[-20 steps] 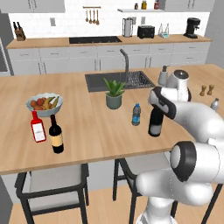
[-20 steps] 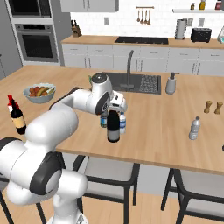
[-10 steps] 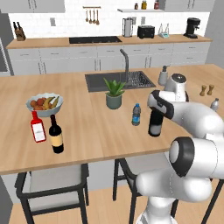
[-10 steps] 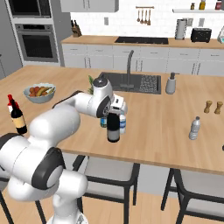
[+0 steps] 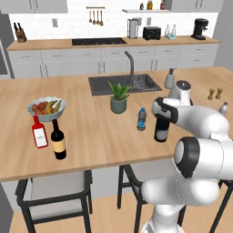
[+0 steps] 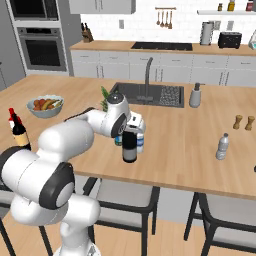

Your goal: Move the plastic bottles in the middle to the plastics group, and the glass bottles in the middle to the glass group.

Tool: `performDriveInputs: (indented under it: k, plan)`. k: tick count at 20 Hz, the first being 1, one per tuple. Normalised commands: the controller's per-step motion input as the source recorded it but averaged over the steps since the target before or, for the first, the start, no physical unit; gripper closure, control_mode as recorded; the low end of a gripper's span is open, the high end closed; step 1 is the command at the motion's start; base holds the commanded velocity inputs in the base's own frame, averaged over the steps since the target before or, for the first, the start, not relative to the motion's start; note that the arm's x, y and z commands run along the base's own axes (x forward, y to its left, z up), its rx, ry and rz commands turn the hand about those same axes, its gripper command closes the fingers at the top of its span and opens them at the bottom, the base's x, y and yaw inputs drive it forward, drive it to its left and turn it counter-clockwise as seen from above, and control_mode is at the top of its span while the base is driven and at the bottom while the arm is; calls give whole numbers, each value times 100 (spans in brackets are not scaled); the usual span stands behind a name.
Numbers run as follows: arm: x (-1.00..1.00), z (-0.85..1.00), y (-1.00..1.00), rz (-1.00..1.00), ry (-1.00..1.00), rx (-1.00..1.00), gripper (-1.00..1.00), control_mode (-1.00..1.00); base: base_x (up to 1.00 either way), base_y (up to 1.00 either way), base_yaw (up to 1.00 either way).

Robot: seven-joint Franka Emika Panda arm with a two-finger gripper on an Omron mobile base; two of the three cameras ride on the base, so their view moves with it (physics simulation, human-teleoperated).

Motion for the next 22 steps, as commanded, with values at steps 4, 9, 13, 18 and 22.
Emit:
performDriveInputs:
  k: [4,9,13,18,22]
  plan:
    - [17,-13,0,0,0,0,-100,-100,0,0,0]
    - [8,-3,0,0,-2,0,-100,-100,0,0,0]
    - [2,0,0,0,-5,0,-100,-100,0,0,0]
    - [6,-2,0,0,-4,0,-100,-100,0,0,0]
    - [6,-1,0,0,-4,0,-100,-100,0,0,0]
